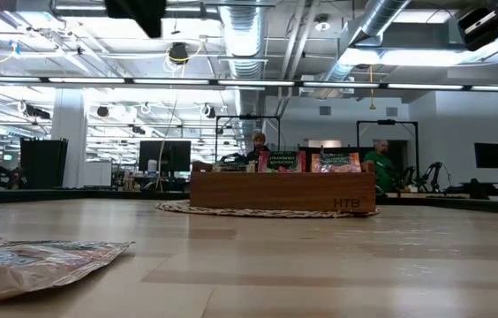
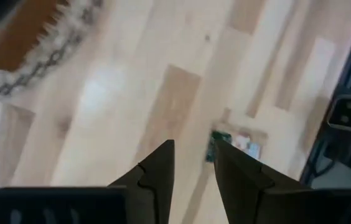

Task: Pick & Place Tea
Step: Put the brown tea bag into the left section of the wooden organizer

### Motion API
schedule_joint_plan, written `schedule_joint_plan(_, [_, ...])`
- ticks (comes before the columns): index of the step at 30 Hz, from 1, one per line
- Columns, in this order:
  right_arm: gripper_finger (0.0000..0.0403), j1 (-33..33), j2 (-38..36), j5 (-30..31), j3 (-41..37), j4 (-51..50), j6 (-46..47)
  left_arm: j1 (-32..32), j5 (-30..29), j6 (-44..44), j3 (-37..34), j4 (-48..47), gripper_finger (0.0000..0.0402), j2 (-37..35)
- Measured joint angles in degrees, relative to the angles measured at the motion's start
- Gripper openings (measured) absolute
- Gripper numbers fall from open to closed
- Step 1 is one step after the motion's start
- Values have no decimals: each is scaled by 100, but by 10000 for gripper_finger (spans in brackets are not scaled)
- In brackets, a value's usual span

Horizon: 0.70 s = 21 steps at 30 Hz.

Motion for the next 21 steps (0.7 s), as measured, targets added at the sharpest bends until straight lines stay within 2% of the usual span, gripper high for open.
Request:
schedule_joint_plan(9, [134,0,1,-248,0,-70,22,-749,-614,-390,0,266,103,326])
schedule_joint_plan(21, [134,0,-1,-450,2,-111,138,-895,-317,277,-2,600,102,1277])
